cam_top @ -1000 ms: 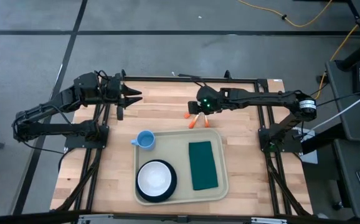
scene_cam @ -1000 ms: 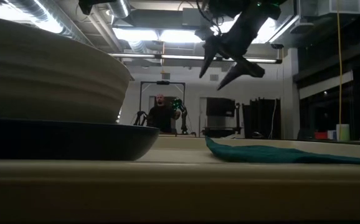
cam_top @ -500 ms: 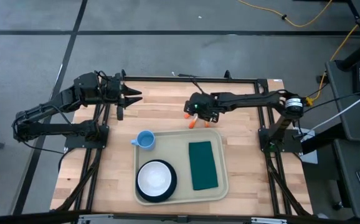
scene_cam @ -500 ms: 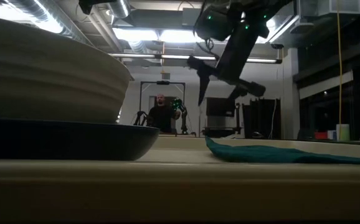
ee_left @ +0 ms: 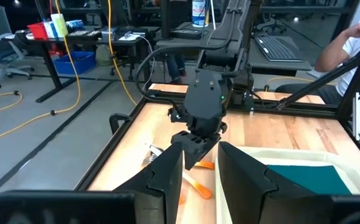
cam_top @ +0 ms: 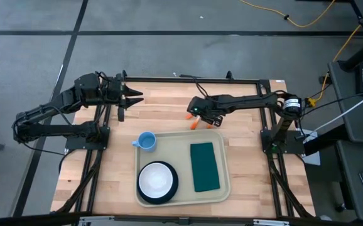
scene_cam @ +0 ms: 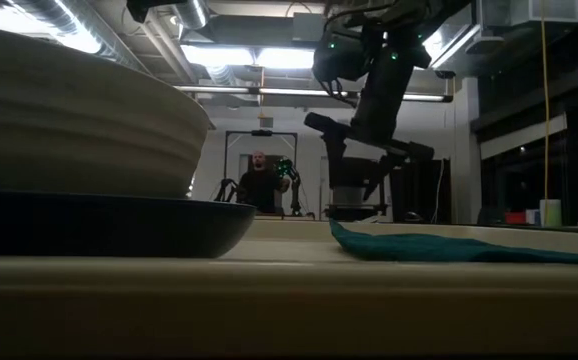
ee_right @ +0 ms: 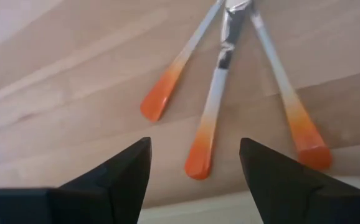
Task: Set up tray
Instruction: Put the orange knife on top of the green napkin
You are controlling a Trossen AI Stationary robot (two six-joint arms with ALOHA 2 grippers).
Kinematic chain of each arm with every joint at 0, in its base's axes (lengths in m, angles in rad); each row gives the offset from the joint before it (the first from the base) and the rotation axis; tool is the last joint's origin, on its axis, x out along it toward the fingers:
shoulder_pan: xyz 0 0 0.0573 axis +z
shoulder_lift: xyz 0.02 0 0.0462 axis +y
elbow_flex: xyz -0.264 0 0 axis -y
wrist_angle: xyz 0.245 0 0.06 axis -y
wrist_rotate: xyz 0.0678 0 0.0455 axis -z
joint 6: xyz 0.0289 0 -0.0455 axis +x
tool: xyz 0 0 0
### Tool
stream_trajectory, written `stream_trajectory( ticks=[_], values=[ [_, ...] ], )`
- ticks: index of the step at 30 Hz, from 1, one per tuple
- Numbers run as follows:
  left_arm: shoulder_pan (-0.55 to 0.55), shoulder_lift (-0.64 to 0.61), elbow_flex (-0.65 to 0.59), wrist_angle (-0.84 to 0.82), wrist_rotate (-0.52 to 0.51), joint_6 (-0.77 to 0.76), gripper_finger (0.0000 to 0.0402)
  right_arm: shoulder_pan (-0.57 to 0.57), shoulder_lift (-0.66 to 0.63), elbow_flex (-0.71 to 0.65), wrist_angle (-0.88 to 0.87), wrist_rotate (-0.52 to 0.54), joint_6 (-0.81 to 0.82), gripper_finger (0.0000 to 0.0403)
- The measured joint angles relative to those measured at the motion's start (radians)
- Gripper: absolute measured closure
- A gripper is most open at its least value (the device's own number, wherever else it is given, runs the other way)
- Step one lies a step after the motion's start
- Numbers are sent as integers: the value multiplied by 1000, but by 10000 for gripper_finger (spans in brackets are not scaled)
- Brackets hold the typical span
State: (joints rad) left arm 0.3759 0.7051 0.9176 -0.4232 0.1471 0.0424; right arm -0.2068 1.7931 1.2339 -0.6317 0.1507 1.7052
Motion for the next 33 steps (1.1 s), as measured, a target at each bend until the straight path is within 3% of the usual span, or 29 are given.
stream_trajectory(
  ticks=[19, 33],
  values=[
    [0, 0, 0, 0, 0, 24, 304, -1, 26, 0, -70, -29, 72, 154],
    [0, 0, 0, 0, -1, 23, 304, -21, 89, 0, 21, -24, 72, 154]
  ],
)
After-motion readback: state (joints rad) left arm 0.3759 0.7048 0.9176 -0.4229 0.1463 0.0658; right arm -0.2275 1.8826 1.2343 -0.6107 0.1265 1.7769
